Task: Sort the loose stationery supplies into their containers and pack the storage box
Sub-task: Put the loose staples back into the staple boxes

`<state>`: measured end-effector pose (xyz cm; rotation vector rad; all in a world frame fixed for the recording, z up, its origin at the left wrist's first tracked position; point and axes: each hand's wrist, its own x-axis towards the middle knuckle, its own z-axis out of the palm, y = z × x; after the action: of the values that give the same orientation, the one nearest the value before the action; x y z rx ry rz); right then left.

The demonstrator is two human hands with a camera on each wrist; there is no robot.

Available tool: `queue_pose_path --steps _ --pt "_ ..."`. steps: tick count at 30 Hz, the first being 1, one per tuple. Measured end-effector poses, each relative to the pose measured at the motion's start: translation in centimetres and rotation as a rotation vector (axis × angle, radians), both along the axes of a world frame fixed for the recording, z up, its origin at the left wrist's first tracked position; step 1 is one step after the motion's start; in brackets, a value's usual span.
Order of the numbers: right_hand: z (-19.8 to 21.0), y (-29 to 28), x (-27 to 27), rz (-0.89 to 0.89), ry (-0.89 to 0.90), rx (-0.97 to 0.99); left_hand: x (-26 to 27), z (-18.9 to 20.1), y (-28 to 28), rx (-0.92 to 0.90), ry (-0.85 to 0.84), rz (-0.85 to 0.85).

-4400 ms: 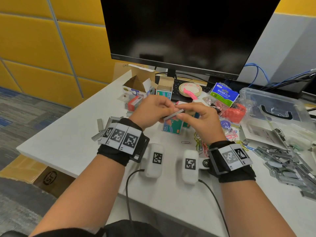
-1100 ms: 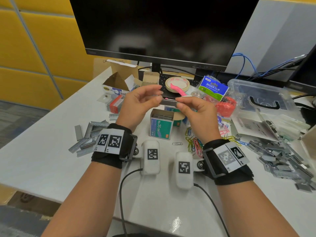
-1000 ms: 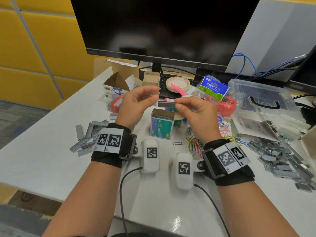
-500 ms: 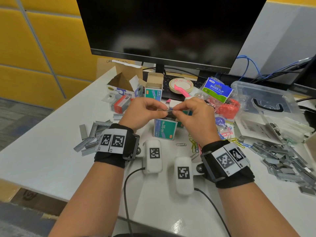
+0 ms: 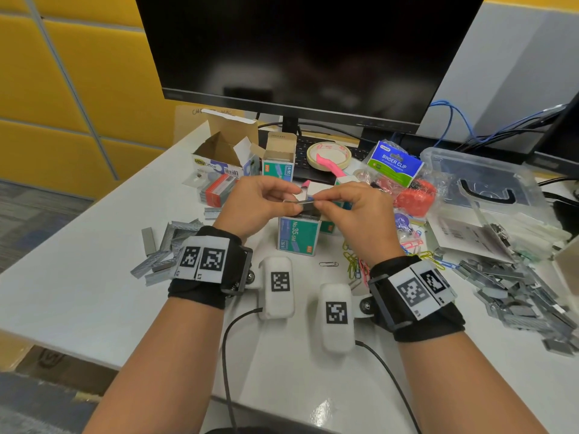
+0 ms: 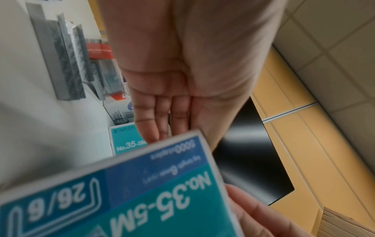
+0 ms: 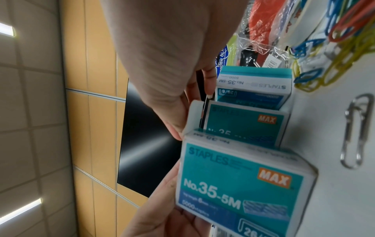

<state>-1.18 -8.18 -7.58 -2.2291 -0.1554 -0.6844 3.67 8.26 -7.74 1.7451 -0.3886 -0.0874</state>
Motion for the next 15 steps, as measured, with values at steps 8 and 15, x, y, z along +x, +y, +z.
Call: queue_pose_path --steps 8,15 --pt "0.49 -0.34 -0.10 0.024 0.113 0.029 -0.29 0.14 -0.32 0.089 -0.042 0.011" --pt "0.12 -0.28 0.14 0.025 0.063 -0.050 -0.43 0.19 -0.43 0.078 -0.053 0.038"
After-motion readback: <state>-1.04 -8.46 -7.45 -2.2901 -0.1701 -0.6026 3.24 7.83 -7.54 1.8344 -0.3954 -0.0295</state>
